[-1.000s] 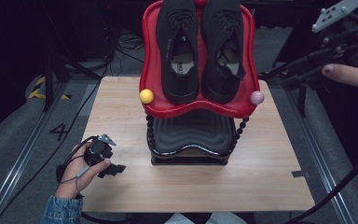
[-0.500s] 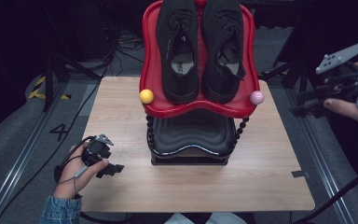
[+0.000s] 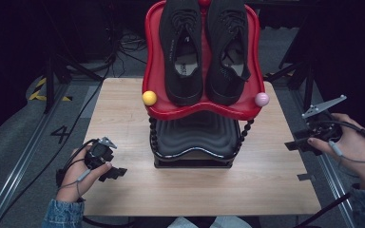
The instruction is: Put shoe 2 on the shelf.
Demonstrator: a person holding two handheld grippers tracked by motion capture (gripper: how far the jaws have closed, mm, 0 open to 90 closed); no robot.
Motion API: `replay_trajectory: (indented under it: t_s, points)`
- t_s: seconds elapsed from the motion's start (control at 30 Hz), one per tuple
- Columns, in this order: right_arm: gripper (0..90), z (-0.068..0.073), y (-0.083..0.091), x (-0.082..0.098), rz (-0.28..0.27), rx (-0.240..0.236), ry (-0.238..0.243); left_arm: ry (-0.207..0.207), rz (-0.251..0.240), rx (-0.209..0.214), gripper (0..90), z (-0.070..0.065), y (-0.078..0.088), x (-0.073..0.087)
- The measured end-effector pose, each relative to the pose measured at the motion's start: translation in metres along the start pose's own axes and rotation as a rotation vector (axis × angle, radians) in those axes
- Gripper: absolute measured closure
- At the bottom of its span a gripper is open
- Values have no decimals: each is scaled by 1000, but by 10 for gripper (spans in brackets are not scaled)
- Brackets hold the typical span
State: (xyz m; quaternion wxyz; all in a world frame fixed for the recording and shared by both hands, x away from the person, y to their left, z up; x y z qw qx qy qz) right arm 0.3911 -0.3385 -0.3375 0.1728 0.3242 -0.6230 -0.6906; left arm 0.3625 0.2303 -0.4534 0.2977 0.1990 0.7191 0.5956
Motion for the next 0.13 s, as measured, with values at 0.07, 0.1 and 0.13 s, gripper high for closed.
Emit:
replay_trajectory:
  t_s: [0.07,0.1,0.13]
  points:
    - [422,-1,-8,2,-4,-2,-14,-2,-3,-8,219,0,0,0]
    - [423,-3,-16,4,-7,5,-25,7,-11,-10,219,0,0,-1]
    - [423,-4,-35,8,-22,15,-49,21,-22,-12,212,0,1,-1]
Point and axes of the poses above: each handheld gripper's, and its own axes: y roughly backward along the jaws, x roughly out of its underside, z roughly to its left, the point moved 5 cm from there along -y, roughly forward along the jaws, and after that the axes turned 14 degrees about z, right-handed, at the moved point
